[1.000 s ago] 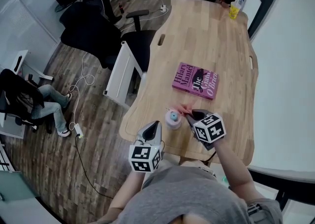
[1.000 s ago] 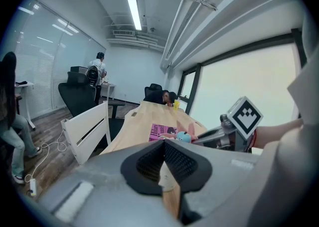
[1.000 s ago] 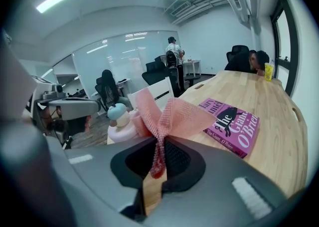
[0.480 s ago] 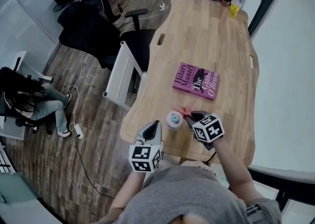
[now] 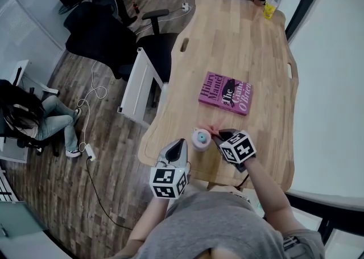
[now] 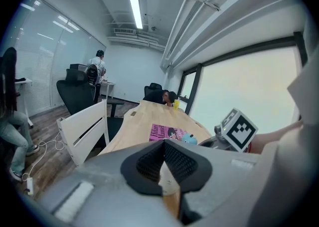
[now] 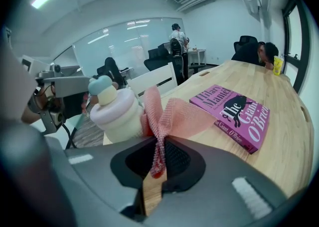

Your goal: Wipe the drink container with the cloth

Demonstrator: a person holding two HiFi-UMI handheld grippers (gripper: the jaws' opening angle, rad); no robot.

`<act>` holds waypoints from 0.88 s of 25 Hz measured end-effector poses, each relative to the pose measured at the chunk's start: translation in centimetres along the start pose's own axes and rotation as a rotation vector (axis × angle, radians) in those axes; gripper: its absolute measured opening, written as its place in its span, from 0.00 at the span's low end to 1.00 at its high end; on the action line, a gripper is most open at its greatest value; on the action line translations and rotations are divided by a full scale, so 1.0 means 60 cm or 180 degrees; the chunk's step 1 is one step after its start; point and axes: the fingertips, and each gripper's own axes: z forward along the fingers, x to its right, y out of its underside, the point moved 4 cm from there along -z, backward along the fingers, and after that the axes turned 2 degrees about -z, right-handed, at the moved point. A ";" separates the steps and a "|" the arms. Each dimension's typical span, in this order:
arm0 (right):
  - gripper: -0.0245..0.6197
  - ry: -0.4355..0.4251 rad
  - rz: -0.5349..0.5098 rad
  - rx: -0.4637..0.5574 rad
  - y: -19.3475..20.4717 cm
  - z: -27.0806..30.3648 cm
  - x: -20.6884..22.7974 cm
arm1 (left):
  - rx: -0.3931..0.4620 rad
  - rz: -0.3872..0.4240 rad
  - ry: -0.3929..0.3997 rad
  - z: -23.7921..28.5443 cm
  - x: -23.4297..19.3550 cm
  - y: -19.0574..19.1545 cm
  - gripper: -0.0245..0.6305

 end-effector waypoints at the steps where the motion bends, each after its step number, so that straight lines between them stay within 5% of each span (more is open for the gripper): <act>1: 0.08 0.0004 -0.0004 -0.0023 0.003 0.003 0.000 | -0.0001 -0.0002 0.0003 0.000 0.001 0.000 0.04; 22: 0.08 0.0125 -0.0035 -0.0469 0.069 0.069 0.011 | -0.0008 -0.0009 -0.0047 -0.006 0.002 0.007 0.04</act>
